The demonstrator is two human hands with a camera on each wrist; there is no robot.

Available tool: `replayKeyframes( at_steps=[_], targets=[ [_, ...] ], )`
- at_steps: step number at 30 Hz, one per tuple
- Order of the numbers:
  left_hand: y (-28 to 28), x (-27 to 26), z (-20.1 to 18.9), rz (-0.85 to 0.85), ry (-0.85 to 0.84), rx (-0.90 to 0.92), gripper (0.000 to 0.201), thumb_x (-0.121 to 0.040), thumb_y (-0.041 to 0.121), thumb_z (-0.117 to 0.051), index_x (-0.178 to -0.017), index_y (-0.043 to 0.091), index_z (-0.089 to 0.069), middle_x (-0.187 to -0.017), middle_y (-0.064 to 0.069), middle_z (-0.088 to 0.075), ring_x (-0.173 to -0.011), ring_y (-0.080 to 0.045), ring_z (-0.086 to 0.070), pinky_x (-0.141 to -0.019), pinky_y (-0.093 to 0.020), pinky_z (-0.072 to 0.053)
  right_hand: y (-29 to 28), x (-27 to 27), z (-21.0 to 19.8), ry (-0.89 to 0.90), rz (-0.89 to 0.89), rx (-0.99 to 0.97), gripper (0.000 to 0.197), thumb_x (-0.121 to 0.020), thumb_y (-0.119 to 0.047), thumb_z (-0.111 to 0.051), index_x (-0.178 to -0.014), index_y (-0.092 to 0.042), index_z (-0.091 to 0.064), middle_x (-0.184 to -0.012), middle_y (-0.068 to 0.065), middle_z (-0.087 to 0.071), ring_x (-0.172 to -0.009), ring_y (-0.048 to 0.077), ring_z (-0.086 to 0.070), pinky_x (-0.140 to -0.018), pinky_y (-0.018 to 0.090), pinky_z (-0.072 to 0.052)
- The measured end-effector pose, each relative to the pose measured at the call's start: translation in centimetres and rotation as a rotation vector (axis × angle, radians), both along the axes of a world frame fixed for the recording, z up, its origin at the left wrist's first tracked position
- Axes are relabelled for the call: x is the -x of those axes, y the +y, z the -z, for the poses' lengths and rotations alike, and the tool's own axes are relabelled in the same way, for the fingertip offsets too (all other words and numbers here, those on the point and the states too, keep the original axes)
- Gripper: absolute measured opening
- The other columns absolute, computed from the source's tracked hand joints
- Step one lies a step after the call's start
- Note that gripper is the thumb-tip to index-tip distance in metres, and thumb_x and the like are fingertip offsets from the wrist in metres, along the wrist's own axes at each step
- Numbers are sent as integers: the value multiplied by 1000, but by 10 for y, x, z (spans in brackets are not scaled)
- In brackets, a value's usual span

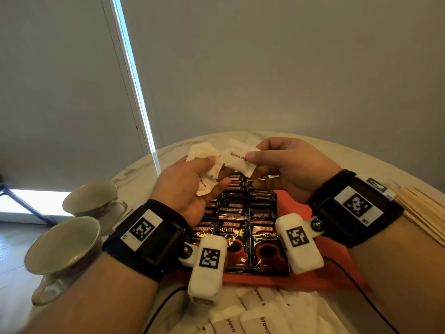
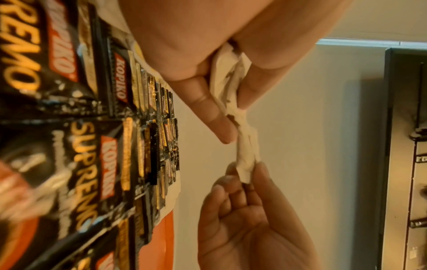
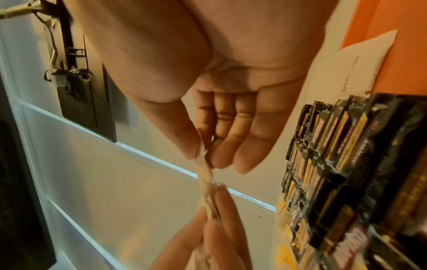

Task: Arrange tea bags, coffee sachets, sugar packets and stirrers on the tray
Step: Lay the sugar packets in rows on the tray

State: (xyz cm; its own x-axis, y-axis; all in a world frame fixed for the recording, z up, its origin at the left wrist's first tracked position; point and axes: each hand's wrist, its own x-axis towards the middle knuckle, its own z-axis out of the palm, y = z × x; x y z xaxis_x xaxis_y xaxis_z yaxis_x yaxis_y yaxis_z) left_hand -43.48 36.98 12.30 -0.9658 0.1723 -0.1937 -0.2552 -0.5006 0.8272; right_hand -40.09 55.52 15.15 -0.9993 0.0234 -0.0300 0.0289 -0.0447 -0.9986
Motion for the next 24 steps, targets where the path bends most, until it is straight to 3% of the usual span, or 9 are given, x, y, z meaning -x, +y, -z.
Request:
replayKeyframes(
  at_steps=[5,8,10,13,15,18,21,24],
  targets=[
    [1,3,3,-26,-17,7,27,-102,6,-56,-130,3,-57,-85,-16,-79,-68,-23,-77,-49,-30,-58,-1,-1,-3,33,-15,66,9,-93,-2,-67,-100,-4,-62,-71,5,-72,-54,10,-63,-56,29,-59],
    [3,-2,2,59,-14,49,32,-105,31,-61,-128,9,-64,-96,-16,-80,-65,-22,-73,-49,-30,-56,-8,-1,2,45,-9,-20,8,-93,-6,-69,-98,-5,-64,-67,1,-71,-55,9,-64,-56,28,-59],
    [3,-4,1,138,25,79,40,-96,42,-69,-124,13,-67,-108,-16,-79,-72,-21,-73,-52,-29,-57,-10,-1,5,61,22,-64,10,-90,-7,-73,-95,-4,-65,-66,0,-70,-57,11,-64,-56,29,-59],
    [1,-5,3,179,154,153,37,-88,12,-77,-123,12,-68,-121,-17,-75,-83,-18,-74,-57,-25,-57,-10,0,7,85,68,-60,11,-88,-10,-76,-87,-5,-66,-69,3,-70,-58,12,-64,-58,30,-60],
    [0,-4,4,153,190,168,40,-86,-2,-75,-122,12,-67,-117,-16,-76,-83,-19,-76,-58,-24,-58,-11,0,6,90,102,-29,12,-90,-13,-74,-88,-5,-66,-75,6,-73,-59,13,-66,-60,33,-60],
    [-1,-4,4,125,225,171,44,-81,-3,-78,-122,13,-68,-111,-13,-79,-86,-21,-77,-60,-25,-59,-12,-1,6,81,70,-10,22,-87,-20,-77,-97,-2,-68,-78,7,-73,-60,13,-66,-57,30,-60],
    [-1,-3,5,86,212,195,45,-78,0,-81,-120,13,-69,-109,-12,-79,-83,-20,-77,-58,-26,-58,-11,-2,9,40,-13,-115,44,-66,-22,-86,-100,0,-69,-84,8,-74,-69,19,-68,-61,31,-61],
    [1,-3,4,42,137,178,23,-88,7,-78,-110,12,-73,-99,-11,-79,-79,-21,-75,-54,-27,-58,-9,0,9,10,2,-167,30,-68,-14,-87,-90,-4,-70,-72,7,-69,-62,18,-65,-62,34,-61]
  ],
)
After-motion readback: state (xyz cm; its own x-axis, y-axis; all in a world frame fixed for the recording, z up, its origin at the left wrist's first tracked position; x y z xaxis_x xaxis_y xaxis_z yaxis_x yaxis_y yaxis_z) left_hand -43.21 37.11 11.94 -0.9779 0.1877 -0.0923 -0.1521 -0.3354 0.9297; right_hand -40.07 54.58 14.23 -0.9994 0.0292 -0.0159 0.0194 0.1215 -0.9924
